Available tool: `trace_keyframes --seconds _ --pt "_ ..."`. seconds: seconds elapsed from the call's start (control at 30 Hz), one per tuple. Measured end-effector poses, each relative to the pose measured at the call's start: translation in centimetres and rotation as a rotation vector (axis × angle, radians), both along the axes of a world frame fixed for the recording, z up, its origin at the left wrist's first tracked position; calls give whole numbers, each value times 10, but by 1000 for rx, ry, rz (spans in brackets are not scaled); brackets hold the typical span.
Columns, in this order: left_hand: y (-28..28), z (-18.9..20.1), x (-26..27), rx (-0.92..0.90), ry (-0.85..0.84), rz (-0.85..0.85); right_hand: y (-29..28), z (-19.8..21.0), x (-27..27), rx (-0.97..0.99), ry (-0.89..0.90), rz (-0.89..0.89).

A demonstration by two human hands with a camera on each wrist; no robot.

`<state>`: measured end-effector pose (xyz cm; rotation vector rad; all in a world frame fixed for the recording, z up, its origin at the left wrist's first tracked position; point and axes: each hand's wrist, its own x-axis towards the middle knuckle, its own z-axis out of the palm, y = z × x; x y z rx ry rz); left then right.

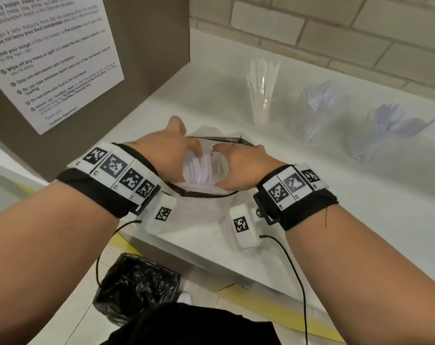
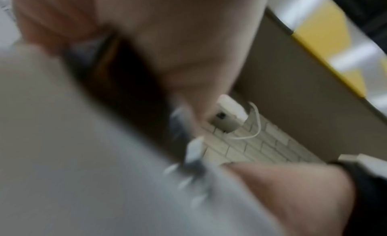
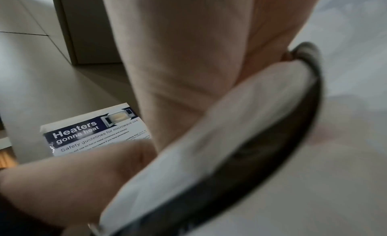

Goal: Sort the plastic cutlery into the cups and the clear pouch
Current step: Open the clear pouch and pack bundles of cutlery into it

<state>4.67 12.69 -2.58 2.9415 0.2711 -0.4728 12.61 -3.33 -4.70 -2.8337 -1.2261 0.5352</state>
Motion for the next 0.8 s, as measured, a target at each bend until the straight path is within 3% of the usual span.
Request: trace_keyframes --seconds 0.07,0.13,0.2,0.27,0.33,0.4,0.47,0.53,0.63,0.7,0.77,0.8 --pt "4 2 0 4 -111 69 -4 -1 -3 166 44 5" --pt "4 -3 -1 -38 -111 141 -8 -7 -9 333 77 31" --pt "6 -16 -2 -112 -108 208 -10 -15 -13 400 -100 -16" --pt "11 -26 -2 -257 -185 311 -10 -16 -15 333 -275 -170" --pt "14 -32 0 -439 -300 398 -8 -12 -16 220 -57 -299" --pt "13 -33 -1 -711 -431 507 -3 -8 -13 185 203 -308" --pt "15 -32 -3 -892 -460 573 0 -3 -8 143 235 -299" --pt "19 -32 -8 -771 -374 498 2 -2 -7 43 210 -284" --pt "24 -30 -16 -310 -194 336 -1 -5 -9 15 166 -297" --pt "14 -20 -24 -162 -365 257 -3 -5 -12 167 -20 -277" --pt "0 -10 -31 -73 -563 128 0 -2 -14 393 -226 -114" --pt "-4 -7 -32 -44 -547 62 3 1 -13 458 -235 -4"
